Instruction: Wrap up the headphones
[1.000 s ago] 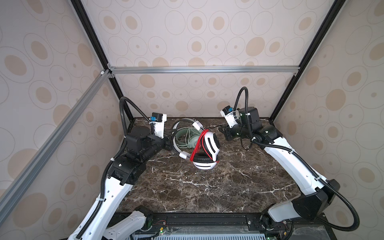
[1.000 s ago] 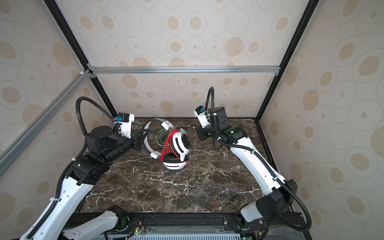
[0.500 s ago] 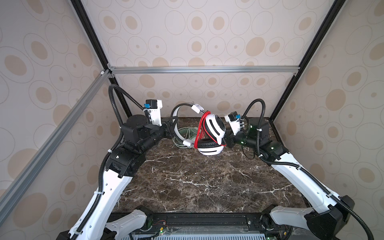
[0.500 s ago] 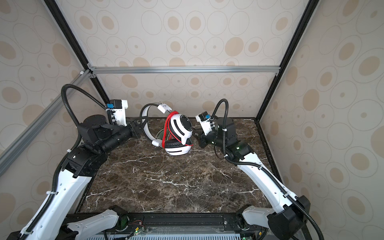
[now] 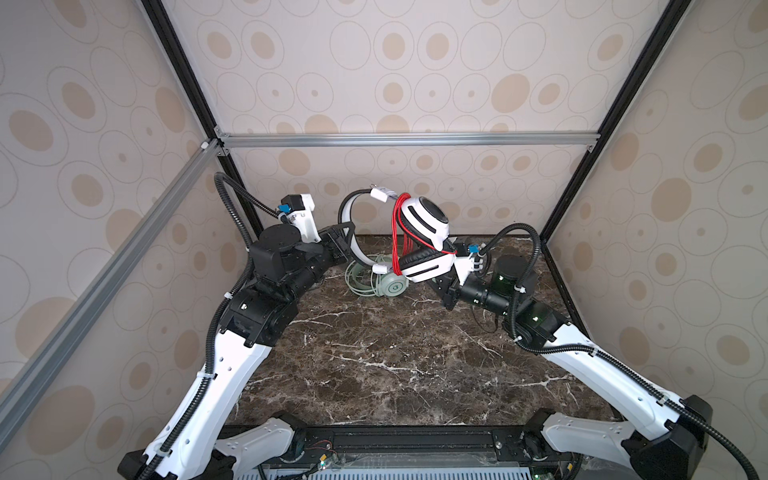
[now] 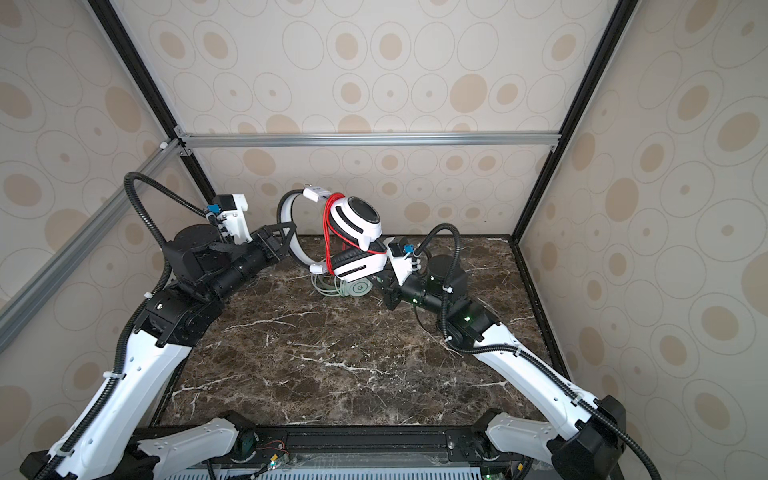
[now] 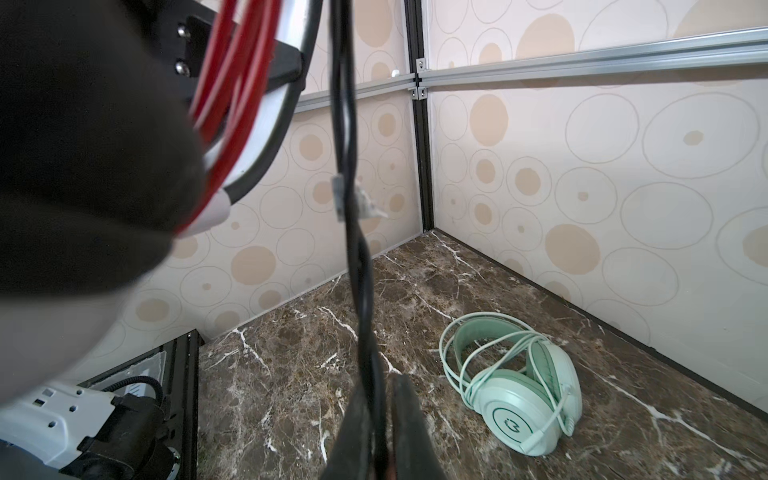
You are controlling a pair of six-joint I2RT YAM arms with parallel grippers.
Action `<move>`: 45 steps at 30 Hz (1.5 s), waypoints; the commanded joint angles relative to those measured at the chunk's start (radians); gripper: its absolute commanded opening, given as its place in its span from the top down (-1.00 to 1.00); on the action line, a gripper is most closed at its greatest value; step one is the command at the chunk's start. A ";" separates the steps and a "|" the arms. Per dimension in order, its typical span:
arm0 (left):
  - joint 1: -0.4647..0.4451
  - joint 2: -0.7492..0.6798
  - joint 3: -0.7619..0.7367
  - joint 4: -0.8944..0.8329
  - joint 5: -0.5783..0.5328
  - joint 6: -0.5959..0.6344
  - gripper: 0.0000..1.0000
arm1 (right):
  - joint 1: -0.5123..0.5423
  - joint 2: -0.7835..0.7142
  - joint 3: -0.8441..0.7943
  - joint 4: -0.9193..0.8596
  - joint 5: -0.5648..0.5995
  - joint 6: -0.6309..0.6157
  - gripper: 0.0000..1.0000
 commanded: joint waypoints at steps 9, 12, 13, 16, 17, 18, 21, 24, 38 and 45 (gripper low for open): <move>0.002 -0.020 0.022 0.193 -0.245 -0.201 1.00 | 0.162 0.006 -0.050 0.068 0.203 0.016 1.00; 0.002 -0.001 0.024 0.204 -0.244 -0.228 1.00 | 0.179 0.002 -0.074 0.106 0.251 0.045 1.00; 0.001 0.002 0.022 0.209 -0.245 -0.236 1.00 | 0.181 -0.002 -0.085 0.122 0.266 0.059 1.00; 0.000 0.009 0.026 0.192 -0.272 -0.253 1.00 | 0.183 -0.009 -0.112 0.172 0.301 0.099 1.00; -0.001 0.011 0.026 0.182 -0.286 -0.254 1.00 | 0.182 -0.009 -0.114 0.181 0.307 0.108 1.00; -0.001 0.013 0.024 0.175 -0.300 -0.258 1.00 | 0.183 -0.009 -0.116 0.187 0.309 0.117 1.00; -0.002 0.022 0.012 0.159 -0.320 -0.284 1.00 | 0.195 -0.002 -0.120 0.191 0.333 0.131 1.00; -0.009 0.035 -0.012 0.144 -0.341 -0.332 1.00 | 0.211 -0.001 -0.142 0.213 0.383 0.153 1.00; -0.031 0.118 -0.068 0.136 -0.469 -0.261 1.00 | 0.256 0.014 -0.134 0.187 0.436 0.171 1.00; -0.042 0.127 -0.126 0.120 -0.501 -0.249 1.00 | 0.282 0.026 -0.110 0.109 0.480 0.168 1.00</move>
